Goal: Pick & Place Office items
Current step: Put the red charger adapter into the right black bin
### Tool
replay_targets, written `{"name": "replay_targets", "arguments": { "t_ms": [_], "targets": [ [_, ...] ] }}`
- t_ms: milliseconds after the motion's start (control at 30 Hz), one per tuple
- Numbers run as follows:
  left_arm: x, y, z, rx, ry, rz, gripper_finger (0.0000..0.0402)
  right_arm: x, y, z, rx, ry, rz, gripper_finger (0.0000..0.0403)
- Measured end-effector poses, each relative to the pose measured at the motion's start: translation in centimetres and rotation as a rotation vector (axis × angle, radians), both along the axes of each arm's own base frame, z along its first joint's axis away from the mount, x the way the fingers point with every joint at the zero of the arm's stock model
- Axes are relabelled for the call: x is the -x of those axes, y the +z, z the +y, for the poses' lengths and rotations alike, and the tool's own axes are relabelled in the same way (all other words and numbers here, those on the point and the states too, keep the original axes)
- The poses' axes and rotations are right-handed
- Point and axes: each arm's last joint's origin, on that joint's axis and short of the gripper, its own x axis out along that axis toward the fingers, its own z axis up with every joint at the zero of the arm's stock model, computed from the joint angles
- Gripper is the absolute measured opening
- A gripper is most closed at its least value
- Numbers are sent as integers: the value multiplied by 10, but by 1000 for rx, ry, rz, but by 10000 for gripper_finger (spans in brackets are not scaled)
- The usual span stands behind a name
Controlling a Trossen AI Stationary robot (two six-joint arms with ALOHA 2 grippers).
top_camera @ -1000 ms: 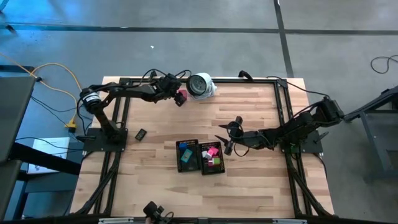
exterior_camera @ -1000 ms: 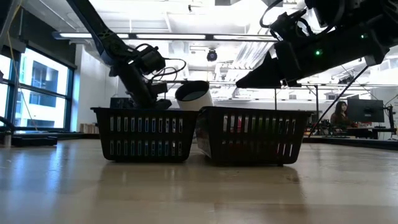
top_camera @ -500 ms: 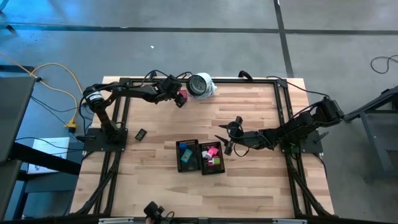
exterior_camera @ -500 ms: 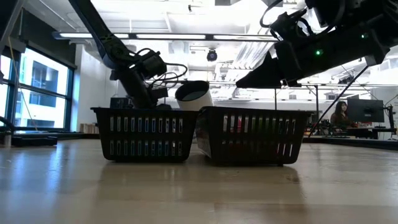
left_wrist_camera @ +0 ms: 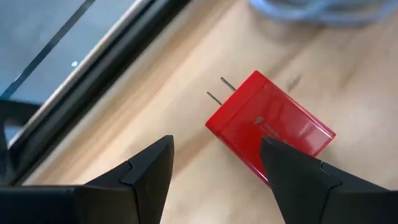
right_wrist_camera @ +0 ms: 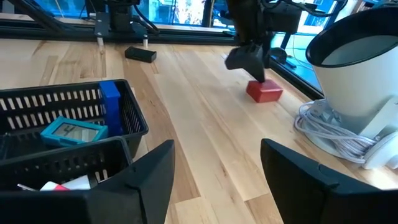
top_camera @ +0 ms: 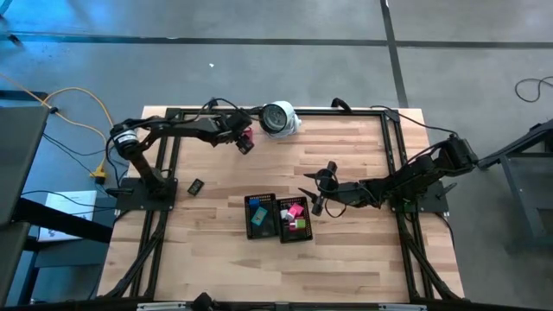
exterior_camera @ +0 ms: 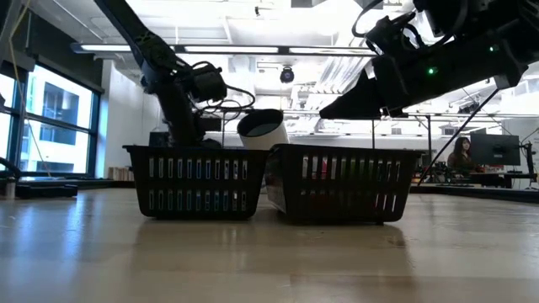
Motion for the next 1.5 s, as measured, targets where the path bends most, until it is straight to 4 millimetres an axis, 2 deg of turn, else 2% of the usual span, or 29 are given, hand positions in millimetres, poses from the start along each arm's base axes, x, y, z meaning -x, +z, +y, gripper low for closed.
{"name": "replay_targets", "arguments": {
  "t_ms": [300, 533, 767, 1000, 1133, 1267, 1400, 1500],
  "targets": [
    [12, 19, -34, 81, 40, 57, 234, -1, 1, 1, -11, 28, -10, 223],
    [9, 13, -68, 115, 45, 75, 234, -2, 3, 3, -33, 82, -34, 223],
    [-1, 13, -109, 98, -46, 65, 234, -1, 6, 9, -40, 102, -60, 223],
    [6, 31, -141, 32, -84, 27, 234, -1, 8, 11, -37, 114, -82, 223],
    [12, 48, -144, -60, -62, -40, 234, -1, 8, 11, -38, 114, -88, 223],
    [14, 69, -141, -88, -24, -201, 234, -1, 9, 11, -41, 113, -96, 223],
    [15, 85, -133, 49, 28, -386, 234, -2, 9, 11, -42, 113, -100, 223],
    [18, 89, -126, 150, 79, -460, 234, -2, 10, 11, -43, 112, -108, 223]
  ]
}}
